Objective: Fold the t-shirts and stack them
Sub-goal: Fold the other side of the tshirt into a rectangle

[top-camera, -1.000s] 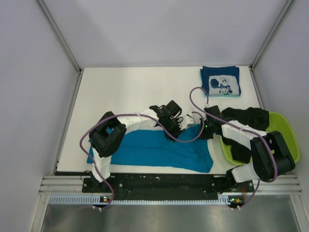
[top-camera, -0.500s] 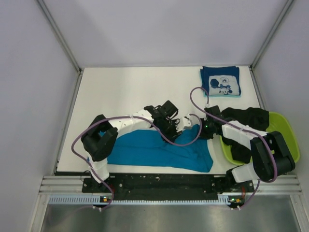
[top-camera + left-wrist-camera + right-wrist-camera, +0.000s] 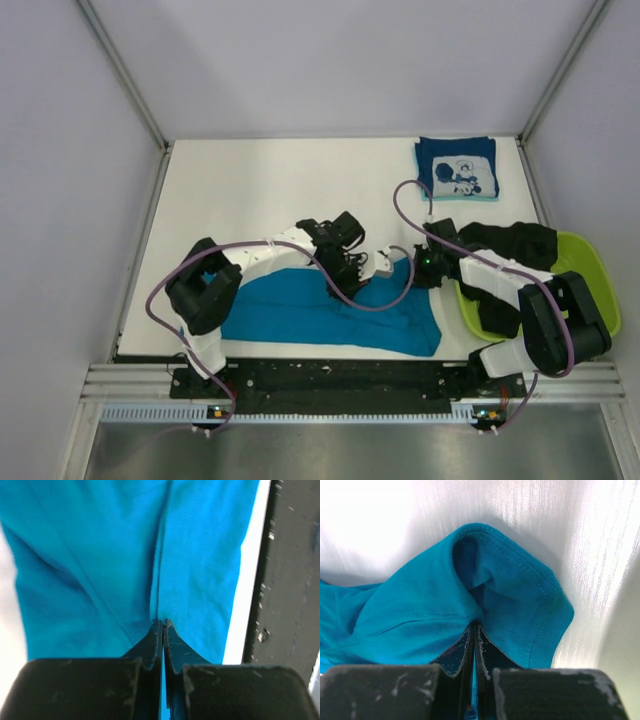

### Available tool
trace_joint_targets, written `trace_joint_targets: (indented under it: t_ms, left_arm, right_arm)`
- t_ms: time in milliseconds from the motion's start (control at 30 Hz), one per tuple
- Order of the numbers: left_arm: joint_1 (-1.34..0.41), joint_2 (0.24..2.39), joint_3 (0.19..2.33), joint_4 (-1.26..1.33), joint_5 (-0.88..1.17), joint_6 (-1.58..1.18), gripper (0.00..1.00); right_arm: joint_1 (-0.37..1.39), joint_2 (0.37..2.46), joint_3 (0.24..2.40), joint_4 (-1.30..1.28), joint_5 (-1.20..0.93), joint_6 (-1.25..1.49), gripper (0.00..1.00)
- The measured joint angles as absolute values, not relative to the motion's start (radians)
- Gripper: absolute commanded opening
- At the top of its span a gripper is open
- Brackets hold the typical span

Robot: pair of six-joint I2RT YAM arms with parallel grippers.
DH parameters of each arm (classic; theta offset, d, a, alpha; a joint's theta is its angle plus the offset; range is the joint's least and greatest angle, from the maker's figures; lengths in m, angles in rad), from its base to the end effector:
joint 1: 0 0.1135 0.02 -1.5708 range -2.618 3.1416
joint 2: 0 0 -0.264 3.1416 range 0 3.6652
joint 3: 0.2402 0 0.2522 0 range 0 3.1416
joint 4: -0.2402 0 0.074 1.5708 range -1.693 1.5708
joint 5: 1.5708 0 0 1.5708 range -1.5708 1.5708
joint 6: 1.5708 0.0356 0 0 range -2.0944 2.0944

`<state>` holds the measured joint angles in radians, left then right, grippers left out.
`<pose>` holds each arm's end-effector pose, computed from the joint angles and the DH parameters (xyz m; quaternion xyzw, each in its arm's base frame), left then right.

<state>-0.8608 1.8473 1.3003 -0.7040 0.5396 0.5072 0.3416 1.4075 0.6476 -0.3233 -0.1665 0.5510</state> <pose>0.2243 -0.2890 0.1921 0.6342 0.7107 -0.2860 0.1048 0.2308 0.0883 0.1523 0.0811 0.9639 0.1766 0.1822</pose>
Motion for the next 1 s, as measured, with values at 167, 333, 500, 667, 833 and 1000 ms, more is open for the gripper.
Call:
trace_joint_targets:
  t_ms: [167,333,500,667,833,1000]
  left_arm:
    - [-0.863,1.766,1.220,-0.775,0.640,0.632,0.01]
    - [-0.871,1.760,1.167,-0.819,0.666,0.738,0.45]
    - [-0.885,1.761,1.169,-0.864,0.684,0.821,0.63]
    - [-0.902,1.745,1.192,-0.907,0.680,0.863,0.59]
    - [-0.846,1.699,1.216,-0.877,0.631,0.784,0.59]
    - [-0.635,1.624,1.216,-0.758,0.431,0.625,0.59]
  right_arm:
    - [0.342,1.407,0.648,-0.325,-0.166,0.551,0.00]
    - [0.342,1.386,0.648,-0.362,-0.158,0.538,0.00]
    - [0.342,1.328,0.664,-0.445,-0.144,0.504,0.10]
    - [0.356,1.217,0.696,-0.488,-0.186,0.470,0.18]
    - [0.395,1.147,0.721,-0.520,-0.190,0.468,0.34]
    - [0.382,1.238,0.788,-0.545,-0.098,0.471,0.39]
